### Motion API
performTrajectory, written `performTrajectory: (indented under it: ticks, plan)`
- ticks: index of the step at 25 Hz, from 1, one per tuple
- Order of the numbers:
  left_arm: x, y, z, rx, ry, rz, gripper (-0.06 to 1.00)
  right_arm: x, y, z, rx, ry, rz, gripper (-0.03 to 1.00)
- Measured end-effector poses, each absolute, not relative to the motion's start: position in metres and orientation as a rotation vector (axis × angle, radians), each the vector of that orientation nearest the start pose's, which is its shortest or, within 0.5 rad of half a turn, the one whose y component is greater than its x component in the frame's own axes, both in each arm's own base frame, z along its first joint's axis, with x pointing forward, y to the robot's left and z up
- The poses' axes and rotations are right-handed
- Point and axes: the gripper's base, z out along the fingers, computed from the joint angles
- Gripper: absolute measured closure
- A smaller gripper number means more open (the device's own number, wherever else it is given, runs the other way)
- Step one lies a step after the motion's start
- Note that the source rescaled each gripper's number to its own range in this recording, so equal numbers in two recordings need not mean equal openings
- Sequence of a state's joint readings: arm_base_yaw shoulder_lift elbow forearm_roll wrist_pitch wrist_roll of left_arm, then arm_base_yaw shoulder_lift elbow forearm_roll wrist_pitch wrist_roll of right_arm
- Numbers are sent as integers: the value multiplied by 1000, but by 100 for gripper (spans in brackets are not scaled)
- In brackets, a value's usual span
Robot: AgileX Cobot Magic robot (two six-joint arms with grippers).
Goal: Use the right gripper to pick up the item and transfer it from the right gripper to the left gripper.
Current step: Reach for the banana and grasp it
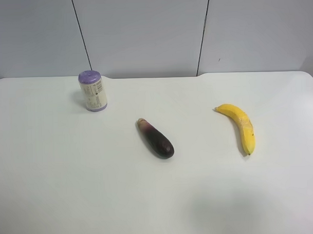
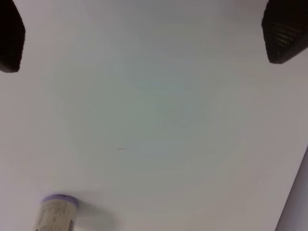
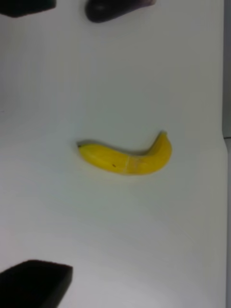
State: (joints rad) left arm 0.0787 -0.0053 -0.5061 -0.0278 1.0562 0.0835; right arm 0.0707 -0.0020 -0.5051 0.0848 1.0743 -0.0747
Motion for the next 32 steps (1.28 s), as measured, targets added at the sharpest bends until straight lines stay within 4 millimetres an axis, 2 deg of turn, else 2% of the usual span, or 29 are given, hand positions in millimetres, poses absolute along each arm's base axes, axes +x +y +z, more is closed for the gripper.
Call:
performTrajectory:
  ticks: [32]
  plan:
    - [-6, -3, 279, 6, 2029, 70, -6, -7, 6, 278, -154, 2044, 99, -3]
